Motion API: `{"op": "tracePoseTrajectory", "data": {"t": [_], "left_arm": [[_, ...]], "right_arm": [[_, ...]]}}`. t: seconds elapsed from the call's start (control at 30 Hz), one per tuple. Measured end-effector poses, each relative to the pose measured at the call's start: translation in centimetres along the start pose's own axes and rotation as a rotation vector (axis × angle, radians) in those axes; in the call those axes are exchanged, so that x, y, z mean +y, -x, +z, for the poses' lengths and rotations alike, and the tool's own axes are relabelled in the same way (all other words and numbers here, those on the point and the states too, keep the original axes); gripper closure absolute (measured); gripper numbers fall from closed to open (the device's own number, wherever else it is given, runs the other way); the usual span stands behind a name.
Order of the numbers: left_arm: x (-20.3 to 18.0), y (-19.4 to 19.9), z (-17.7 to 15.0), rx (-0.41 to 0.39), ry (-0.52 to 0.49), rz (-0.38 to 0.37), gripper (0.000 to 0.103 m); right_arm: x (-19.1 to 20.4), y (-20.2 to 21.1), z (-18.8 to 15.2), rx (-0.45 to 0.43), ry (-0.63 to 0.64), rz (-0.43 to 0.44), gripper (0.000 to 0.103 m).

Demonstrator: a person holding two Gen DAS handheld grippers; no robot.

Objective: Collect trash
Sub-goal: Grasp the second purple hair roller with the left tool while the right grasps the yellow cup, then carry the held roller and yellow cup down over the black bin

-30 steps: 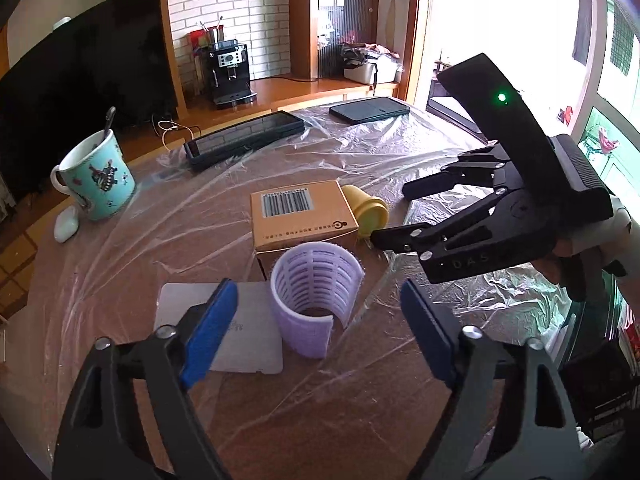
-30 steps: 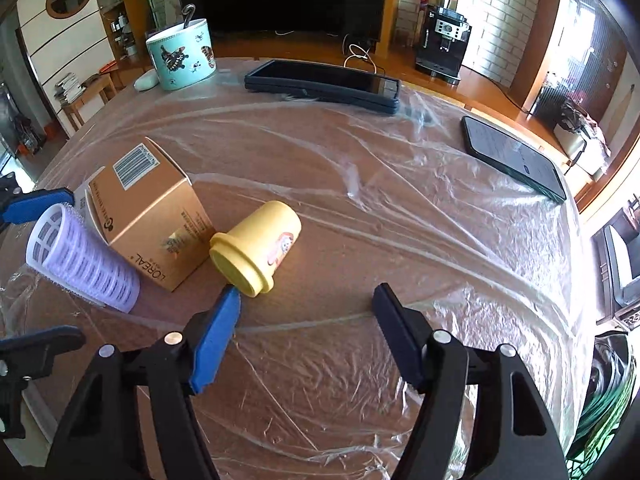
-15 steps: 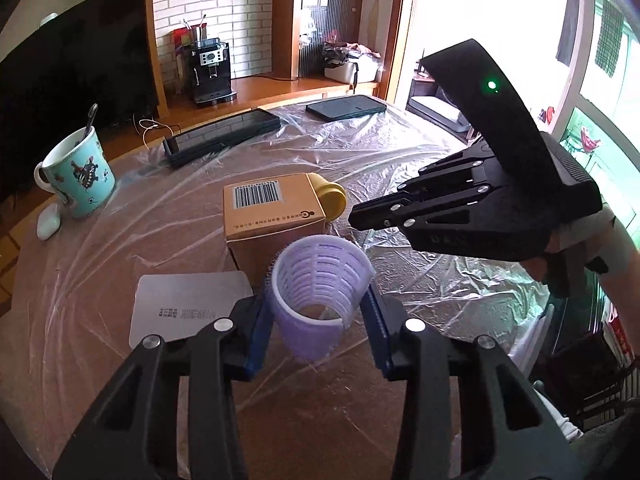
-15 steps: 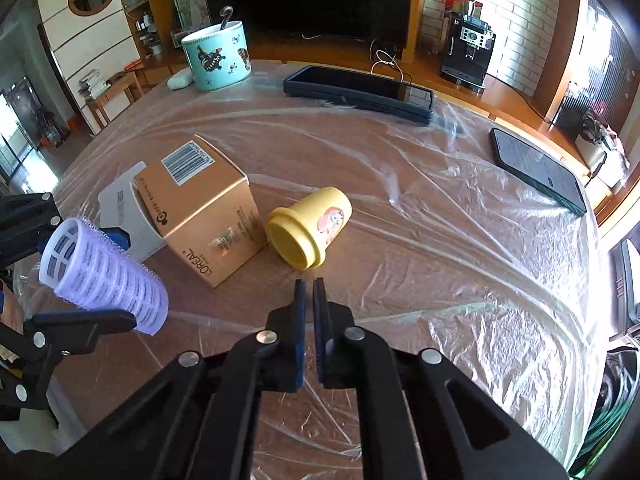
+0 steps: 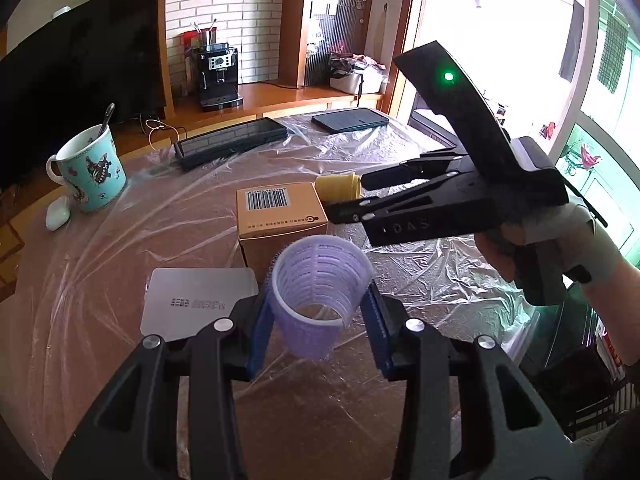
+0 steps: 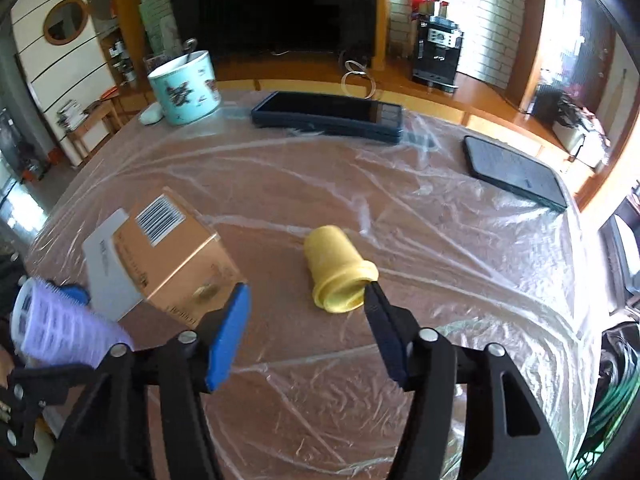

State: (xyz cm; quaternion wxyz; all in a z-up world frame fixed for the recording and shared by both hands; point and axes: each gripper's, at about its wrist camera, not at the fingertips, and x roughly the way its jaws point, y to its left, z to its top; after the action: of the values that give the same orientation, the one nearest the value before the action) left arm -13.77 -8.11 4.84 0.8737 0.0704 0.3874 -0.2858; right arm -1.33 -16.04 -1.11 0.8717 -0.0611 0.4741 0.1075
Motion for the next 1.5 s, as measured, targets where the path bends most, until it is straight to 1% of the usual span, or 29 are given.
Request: {"op": "tracePoseTrajectory", "data": {"t": [0.07,0.13,0.17,0.2,0.23,0.27,0.3,0.37,0.5,0.53,0.57,0.6,0.63,0.67,0.8,1.07,1.5], "left_arm": [[0.1,0.1,0.0,0.0,-0.001,0.001,0.06],[0.2,0.1,0.0,-0.002,-0.002,0.003,0.06],[0.3,0.1,0.1,-0.002,0.0,0.002,0.06],[0.4,0.0,0.1,-0.001,0.002,-0.001,0.06],[0.5,-0.1,0.1,0.001,0.003,-0.001,0.06],[0.6,-0.3,0.1,0.003,0.005,-0.002,0.06],[0.6,-0.4,0.2,0.005,0.008,-0.006,0.06],[0.6,-0.6,0.2,0.005,0.013,-0.009,0.06],[0.6,-0.7,0.3,0.007,0.019,-0.015,0.06],[0.6,-0.7,0.2,0.009,0.018,-0.014,0.06],[0.6,-0.7,0.2,0.011,0.017,-0.012,0.06],[0.6,-0.7,0.2,0.015,0.017,-0.01,0.06],[0.7,-0.7,0.1,0.016,0.017,-0.01,0.06],[0.7,-0.7,0.1,0.017,0.018,-0.009,0.06],[0.8,-0.6,0.1,0.014,0.021,-0.01,0.06],[0.9,-0.4,0.0,0.007,0.037,-0.007,0.06],[0.3,2.1,-0.7,-0.036,0.075,-0.004,0.06]], "right_arm": [[-0.1,0.1,0.1,0.0,0.016,-0.034,0.043],[-0.2,0.6,0.2,-0.012,0.053,-0.04,0.042],[-0.3,0.7,0.2,-0.019,0.069,-0.049,0.038],[-0.4,0.8,0.2,-0.029,0.093,-0.068,0.032],[-0.5,0.9,0.2,-0.039,0.119,-0.079,0.028],[-0.5,0.8,0.4,-0.045,0.14,-0.077,0.023],[-0.6,0.5,0.5,-0.05,0.168,-0.06,0.02],[-0.6,-0.1,0.8,-0.045,0.193,-0.047,0.019],[-0.9,-1.3,1.5,-0.022,0.181,-0.012,0.019],[-1.0,-1.5,1.7,-0.017,0.175,0.0,0.02],[-1.1,-1.7,1.7,-0.013,0.17,0.001,0.03],[-1.2,-2.0,1.7,0.008,0.16,0.005,0.047],[-1.2,-2.4,1.8,0.03,0.149,0.012,0.055],[-1.3,-2.7,1.7,0.044,0.142,0.019,0.066],[-0.9,-2.6,1.2,0.032,0.145,0.025,0.067],[-0.7,-1.2,0.0,0.009,0.093,0.054,0.067],[0.6,5.4,-3.7,-0.106,0.058,0.124,0.067]]}}
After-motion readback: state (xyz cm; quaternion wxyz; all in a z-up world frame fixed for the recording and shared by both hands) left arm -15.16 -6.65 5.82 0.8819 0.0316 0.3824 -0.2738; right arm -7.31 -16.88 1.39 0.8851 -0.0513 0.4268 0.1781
